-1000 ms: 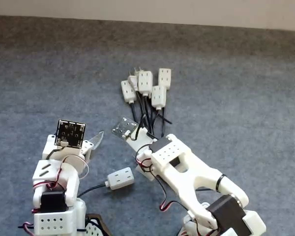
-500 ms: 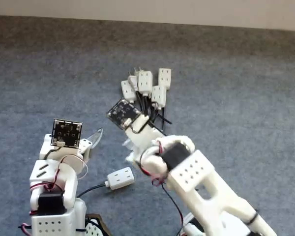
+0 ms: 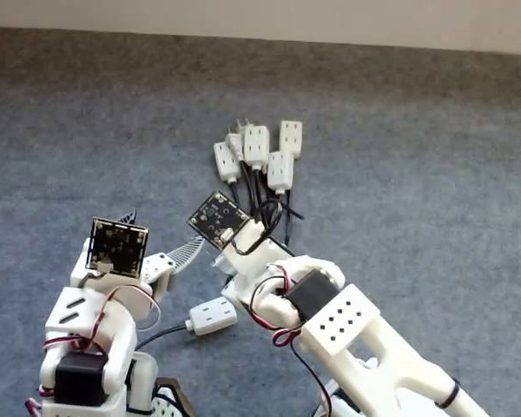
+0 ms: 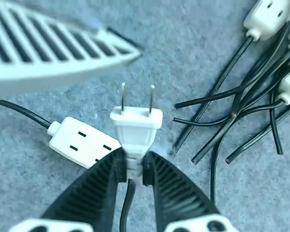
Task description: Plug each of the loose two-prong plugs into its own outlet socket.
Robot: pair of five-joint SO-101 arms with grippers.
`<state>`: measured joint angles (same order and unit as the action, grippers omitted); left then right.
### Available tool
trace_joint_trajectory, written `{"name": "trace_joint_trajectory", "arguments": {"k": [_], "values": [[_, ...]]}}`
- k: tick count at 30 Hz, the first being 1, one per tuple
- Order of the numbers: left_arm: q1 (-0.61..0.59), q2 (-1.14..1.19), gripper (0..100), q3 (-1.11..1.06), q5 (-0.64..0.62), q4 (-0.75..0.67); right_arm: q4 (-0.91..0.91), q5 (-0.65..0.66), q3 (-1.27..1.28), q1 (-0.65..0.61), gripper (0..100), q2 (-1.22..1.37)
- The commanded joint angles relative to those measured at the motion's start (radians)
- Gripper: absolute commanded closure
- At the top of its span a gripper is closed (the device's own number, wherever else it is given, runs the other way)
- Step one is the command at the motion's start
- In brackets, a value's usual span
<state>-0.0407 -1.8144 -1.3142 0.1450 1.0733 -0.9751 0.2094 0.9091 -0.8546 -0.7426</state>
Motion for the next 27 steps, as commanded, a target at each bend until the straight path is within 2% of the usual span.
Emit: {"name": "trace_joint_trajectory", "arguments": {"k": [1,6,12,15,21,27], "values": [[0.016,-0.001,63,-0.044,-0.008,-0.034,-0.013,-0.012,-0.056,-0.031,99.2,-0.035],[0.016,0.004,63,-0.099,-0.006,-0.068,-0.077,-0.014,-0.122,-0.093,99.2,-0.035],[0.016,0.001,63,-0.143,-0.006,-0.068,-0.085,-0.014,-0.186,-0.045,99.2,-0.031],[0.059,0.001,63,-0.168,-0.003,-0.068,-0.119,-0.012,-0.252,-0.018,99.2,-0.024],[0.090,0.002,63,-0.176,0.028,-0.068,-0.206,-0.009,-0.374,-0.015,99.2,-0.024],[0.093,0.002,63,-0.177,0.031,-0.046,-0.211,-0.011,-0.386,-0.013,99.2,-0.022]]}}
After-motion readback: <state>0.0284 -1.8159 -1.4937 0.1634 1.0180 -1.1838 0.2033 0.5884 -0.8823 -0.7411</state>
